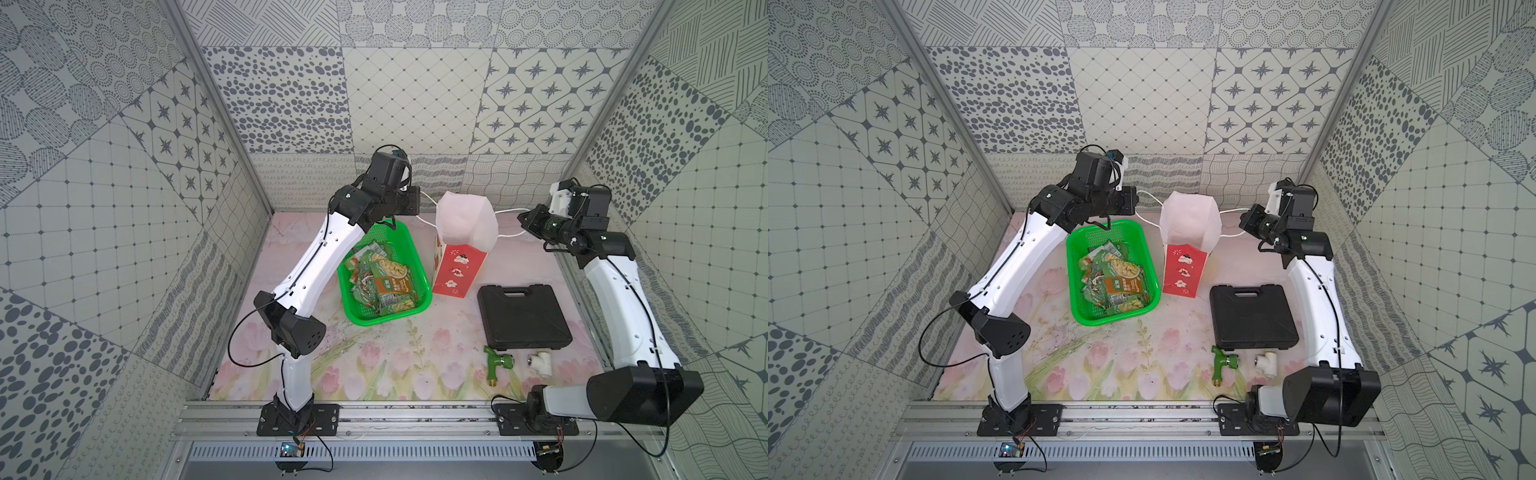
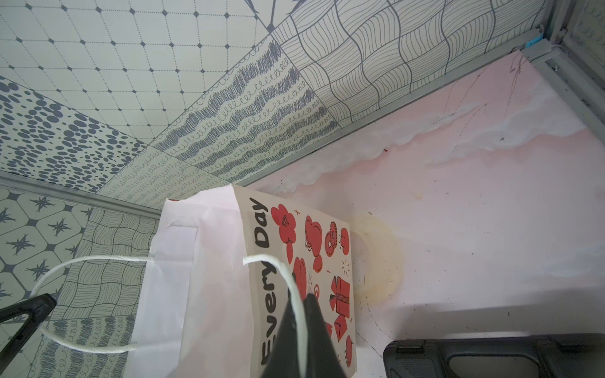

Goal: Place the condiment packets inside the bag
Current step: Place the paper bag at the center of the board.

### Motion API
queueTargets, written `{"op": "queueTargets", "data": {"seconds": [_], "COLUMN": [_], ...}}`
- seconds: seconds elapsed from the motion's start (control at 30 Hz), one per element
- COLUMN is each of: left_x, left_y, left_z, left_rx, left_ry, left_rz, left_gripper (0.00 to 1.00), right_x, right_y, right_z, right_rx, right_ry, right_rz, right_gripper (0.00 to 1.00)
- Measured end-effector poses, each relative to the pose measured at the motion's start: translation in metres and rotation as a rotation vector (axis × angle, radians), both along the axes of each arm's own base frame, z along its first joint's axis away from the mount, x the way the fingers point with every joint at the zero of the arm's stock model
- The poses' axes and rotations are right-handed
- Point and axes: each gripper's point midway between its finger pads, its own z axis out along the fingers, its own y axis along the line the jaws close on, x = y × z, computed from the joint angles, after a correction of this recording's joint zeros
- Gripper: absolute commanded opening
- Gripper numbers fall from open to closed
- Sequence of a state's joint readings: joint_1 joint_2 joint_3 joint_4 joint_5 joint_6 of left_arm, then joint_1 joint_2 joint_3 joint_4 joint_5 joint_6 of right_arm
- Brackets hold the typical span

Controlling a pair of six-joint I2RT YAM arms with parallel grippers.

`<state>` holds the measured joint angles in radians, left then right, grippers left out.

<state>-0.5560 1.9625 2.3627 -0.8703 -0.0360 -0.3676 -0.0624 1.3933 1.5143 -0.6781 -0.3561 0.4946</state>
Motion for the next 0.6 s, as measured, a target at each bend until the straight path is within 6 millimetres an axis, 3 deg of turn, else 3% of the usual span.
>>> {"op": "queueTargets", "data": {"seconds": [0.43, 0.6], "left_x": [0.029, 0.035], "left_y": [0.016, 0.018], "left_z": [-0.041, -0.057], "left_rx": [0.031, 0.039], "left_ry": [0.079, 0.114], "left_rz": [0.038, 0.042], "left_gripper": [0.00, 0.00], "right_x": [0.027, 0.034], "right_y": [0.002, 0.005], "right_z": [-0.014, -0.038], "right_rx": [0.050, 0.067], "right_ry": [0.027, 0.065], "right_rz": [0.039, 0.053], "right_gripper": [0.00, 0.01]}}
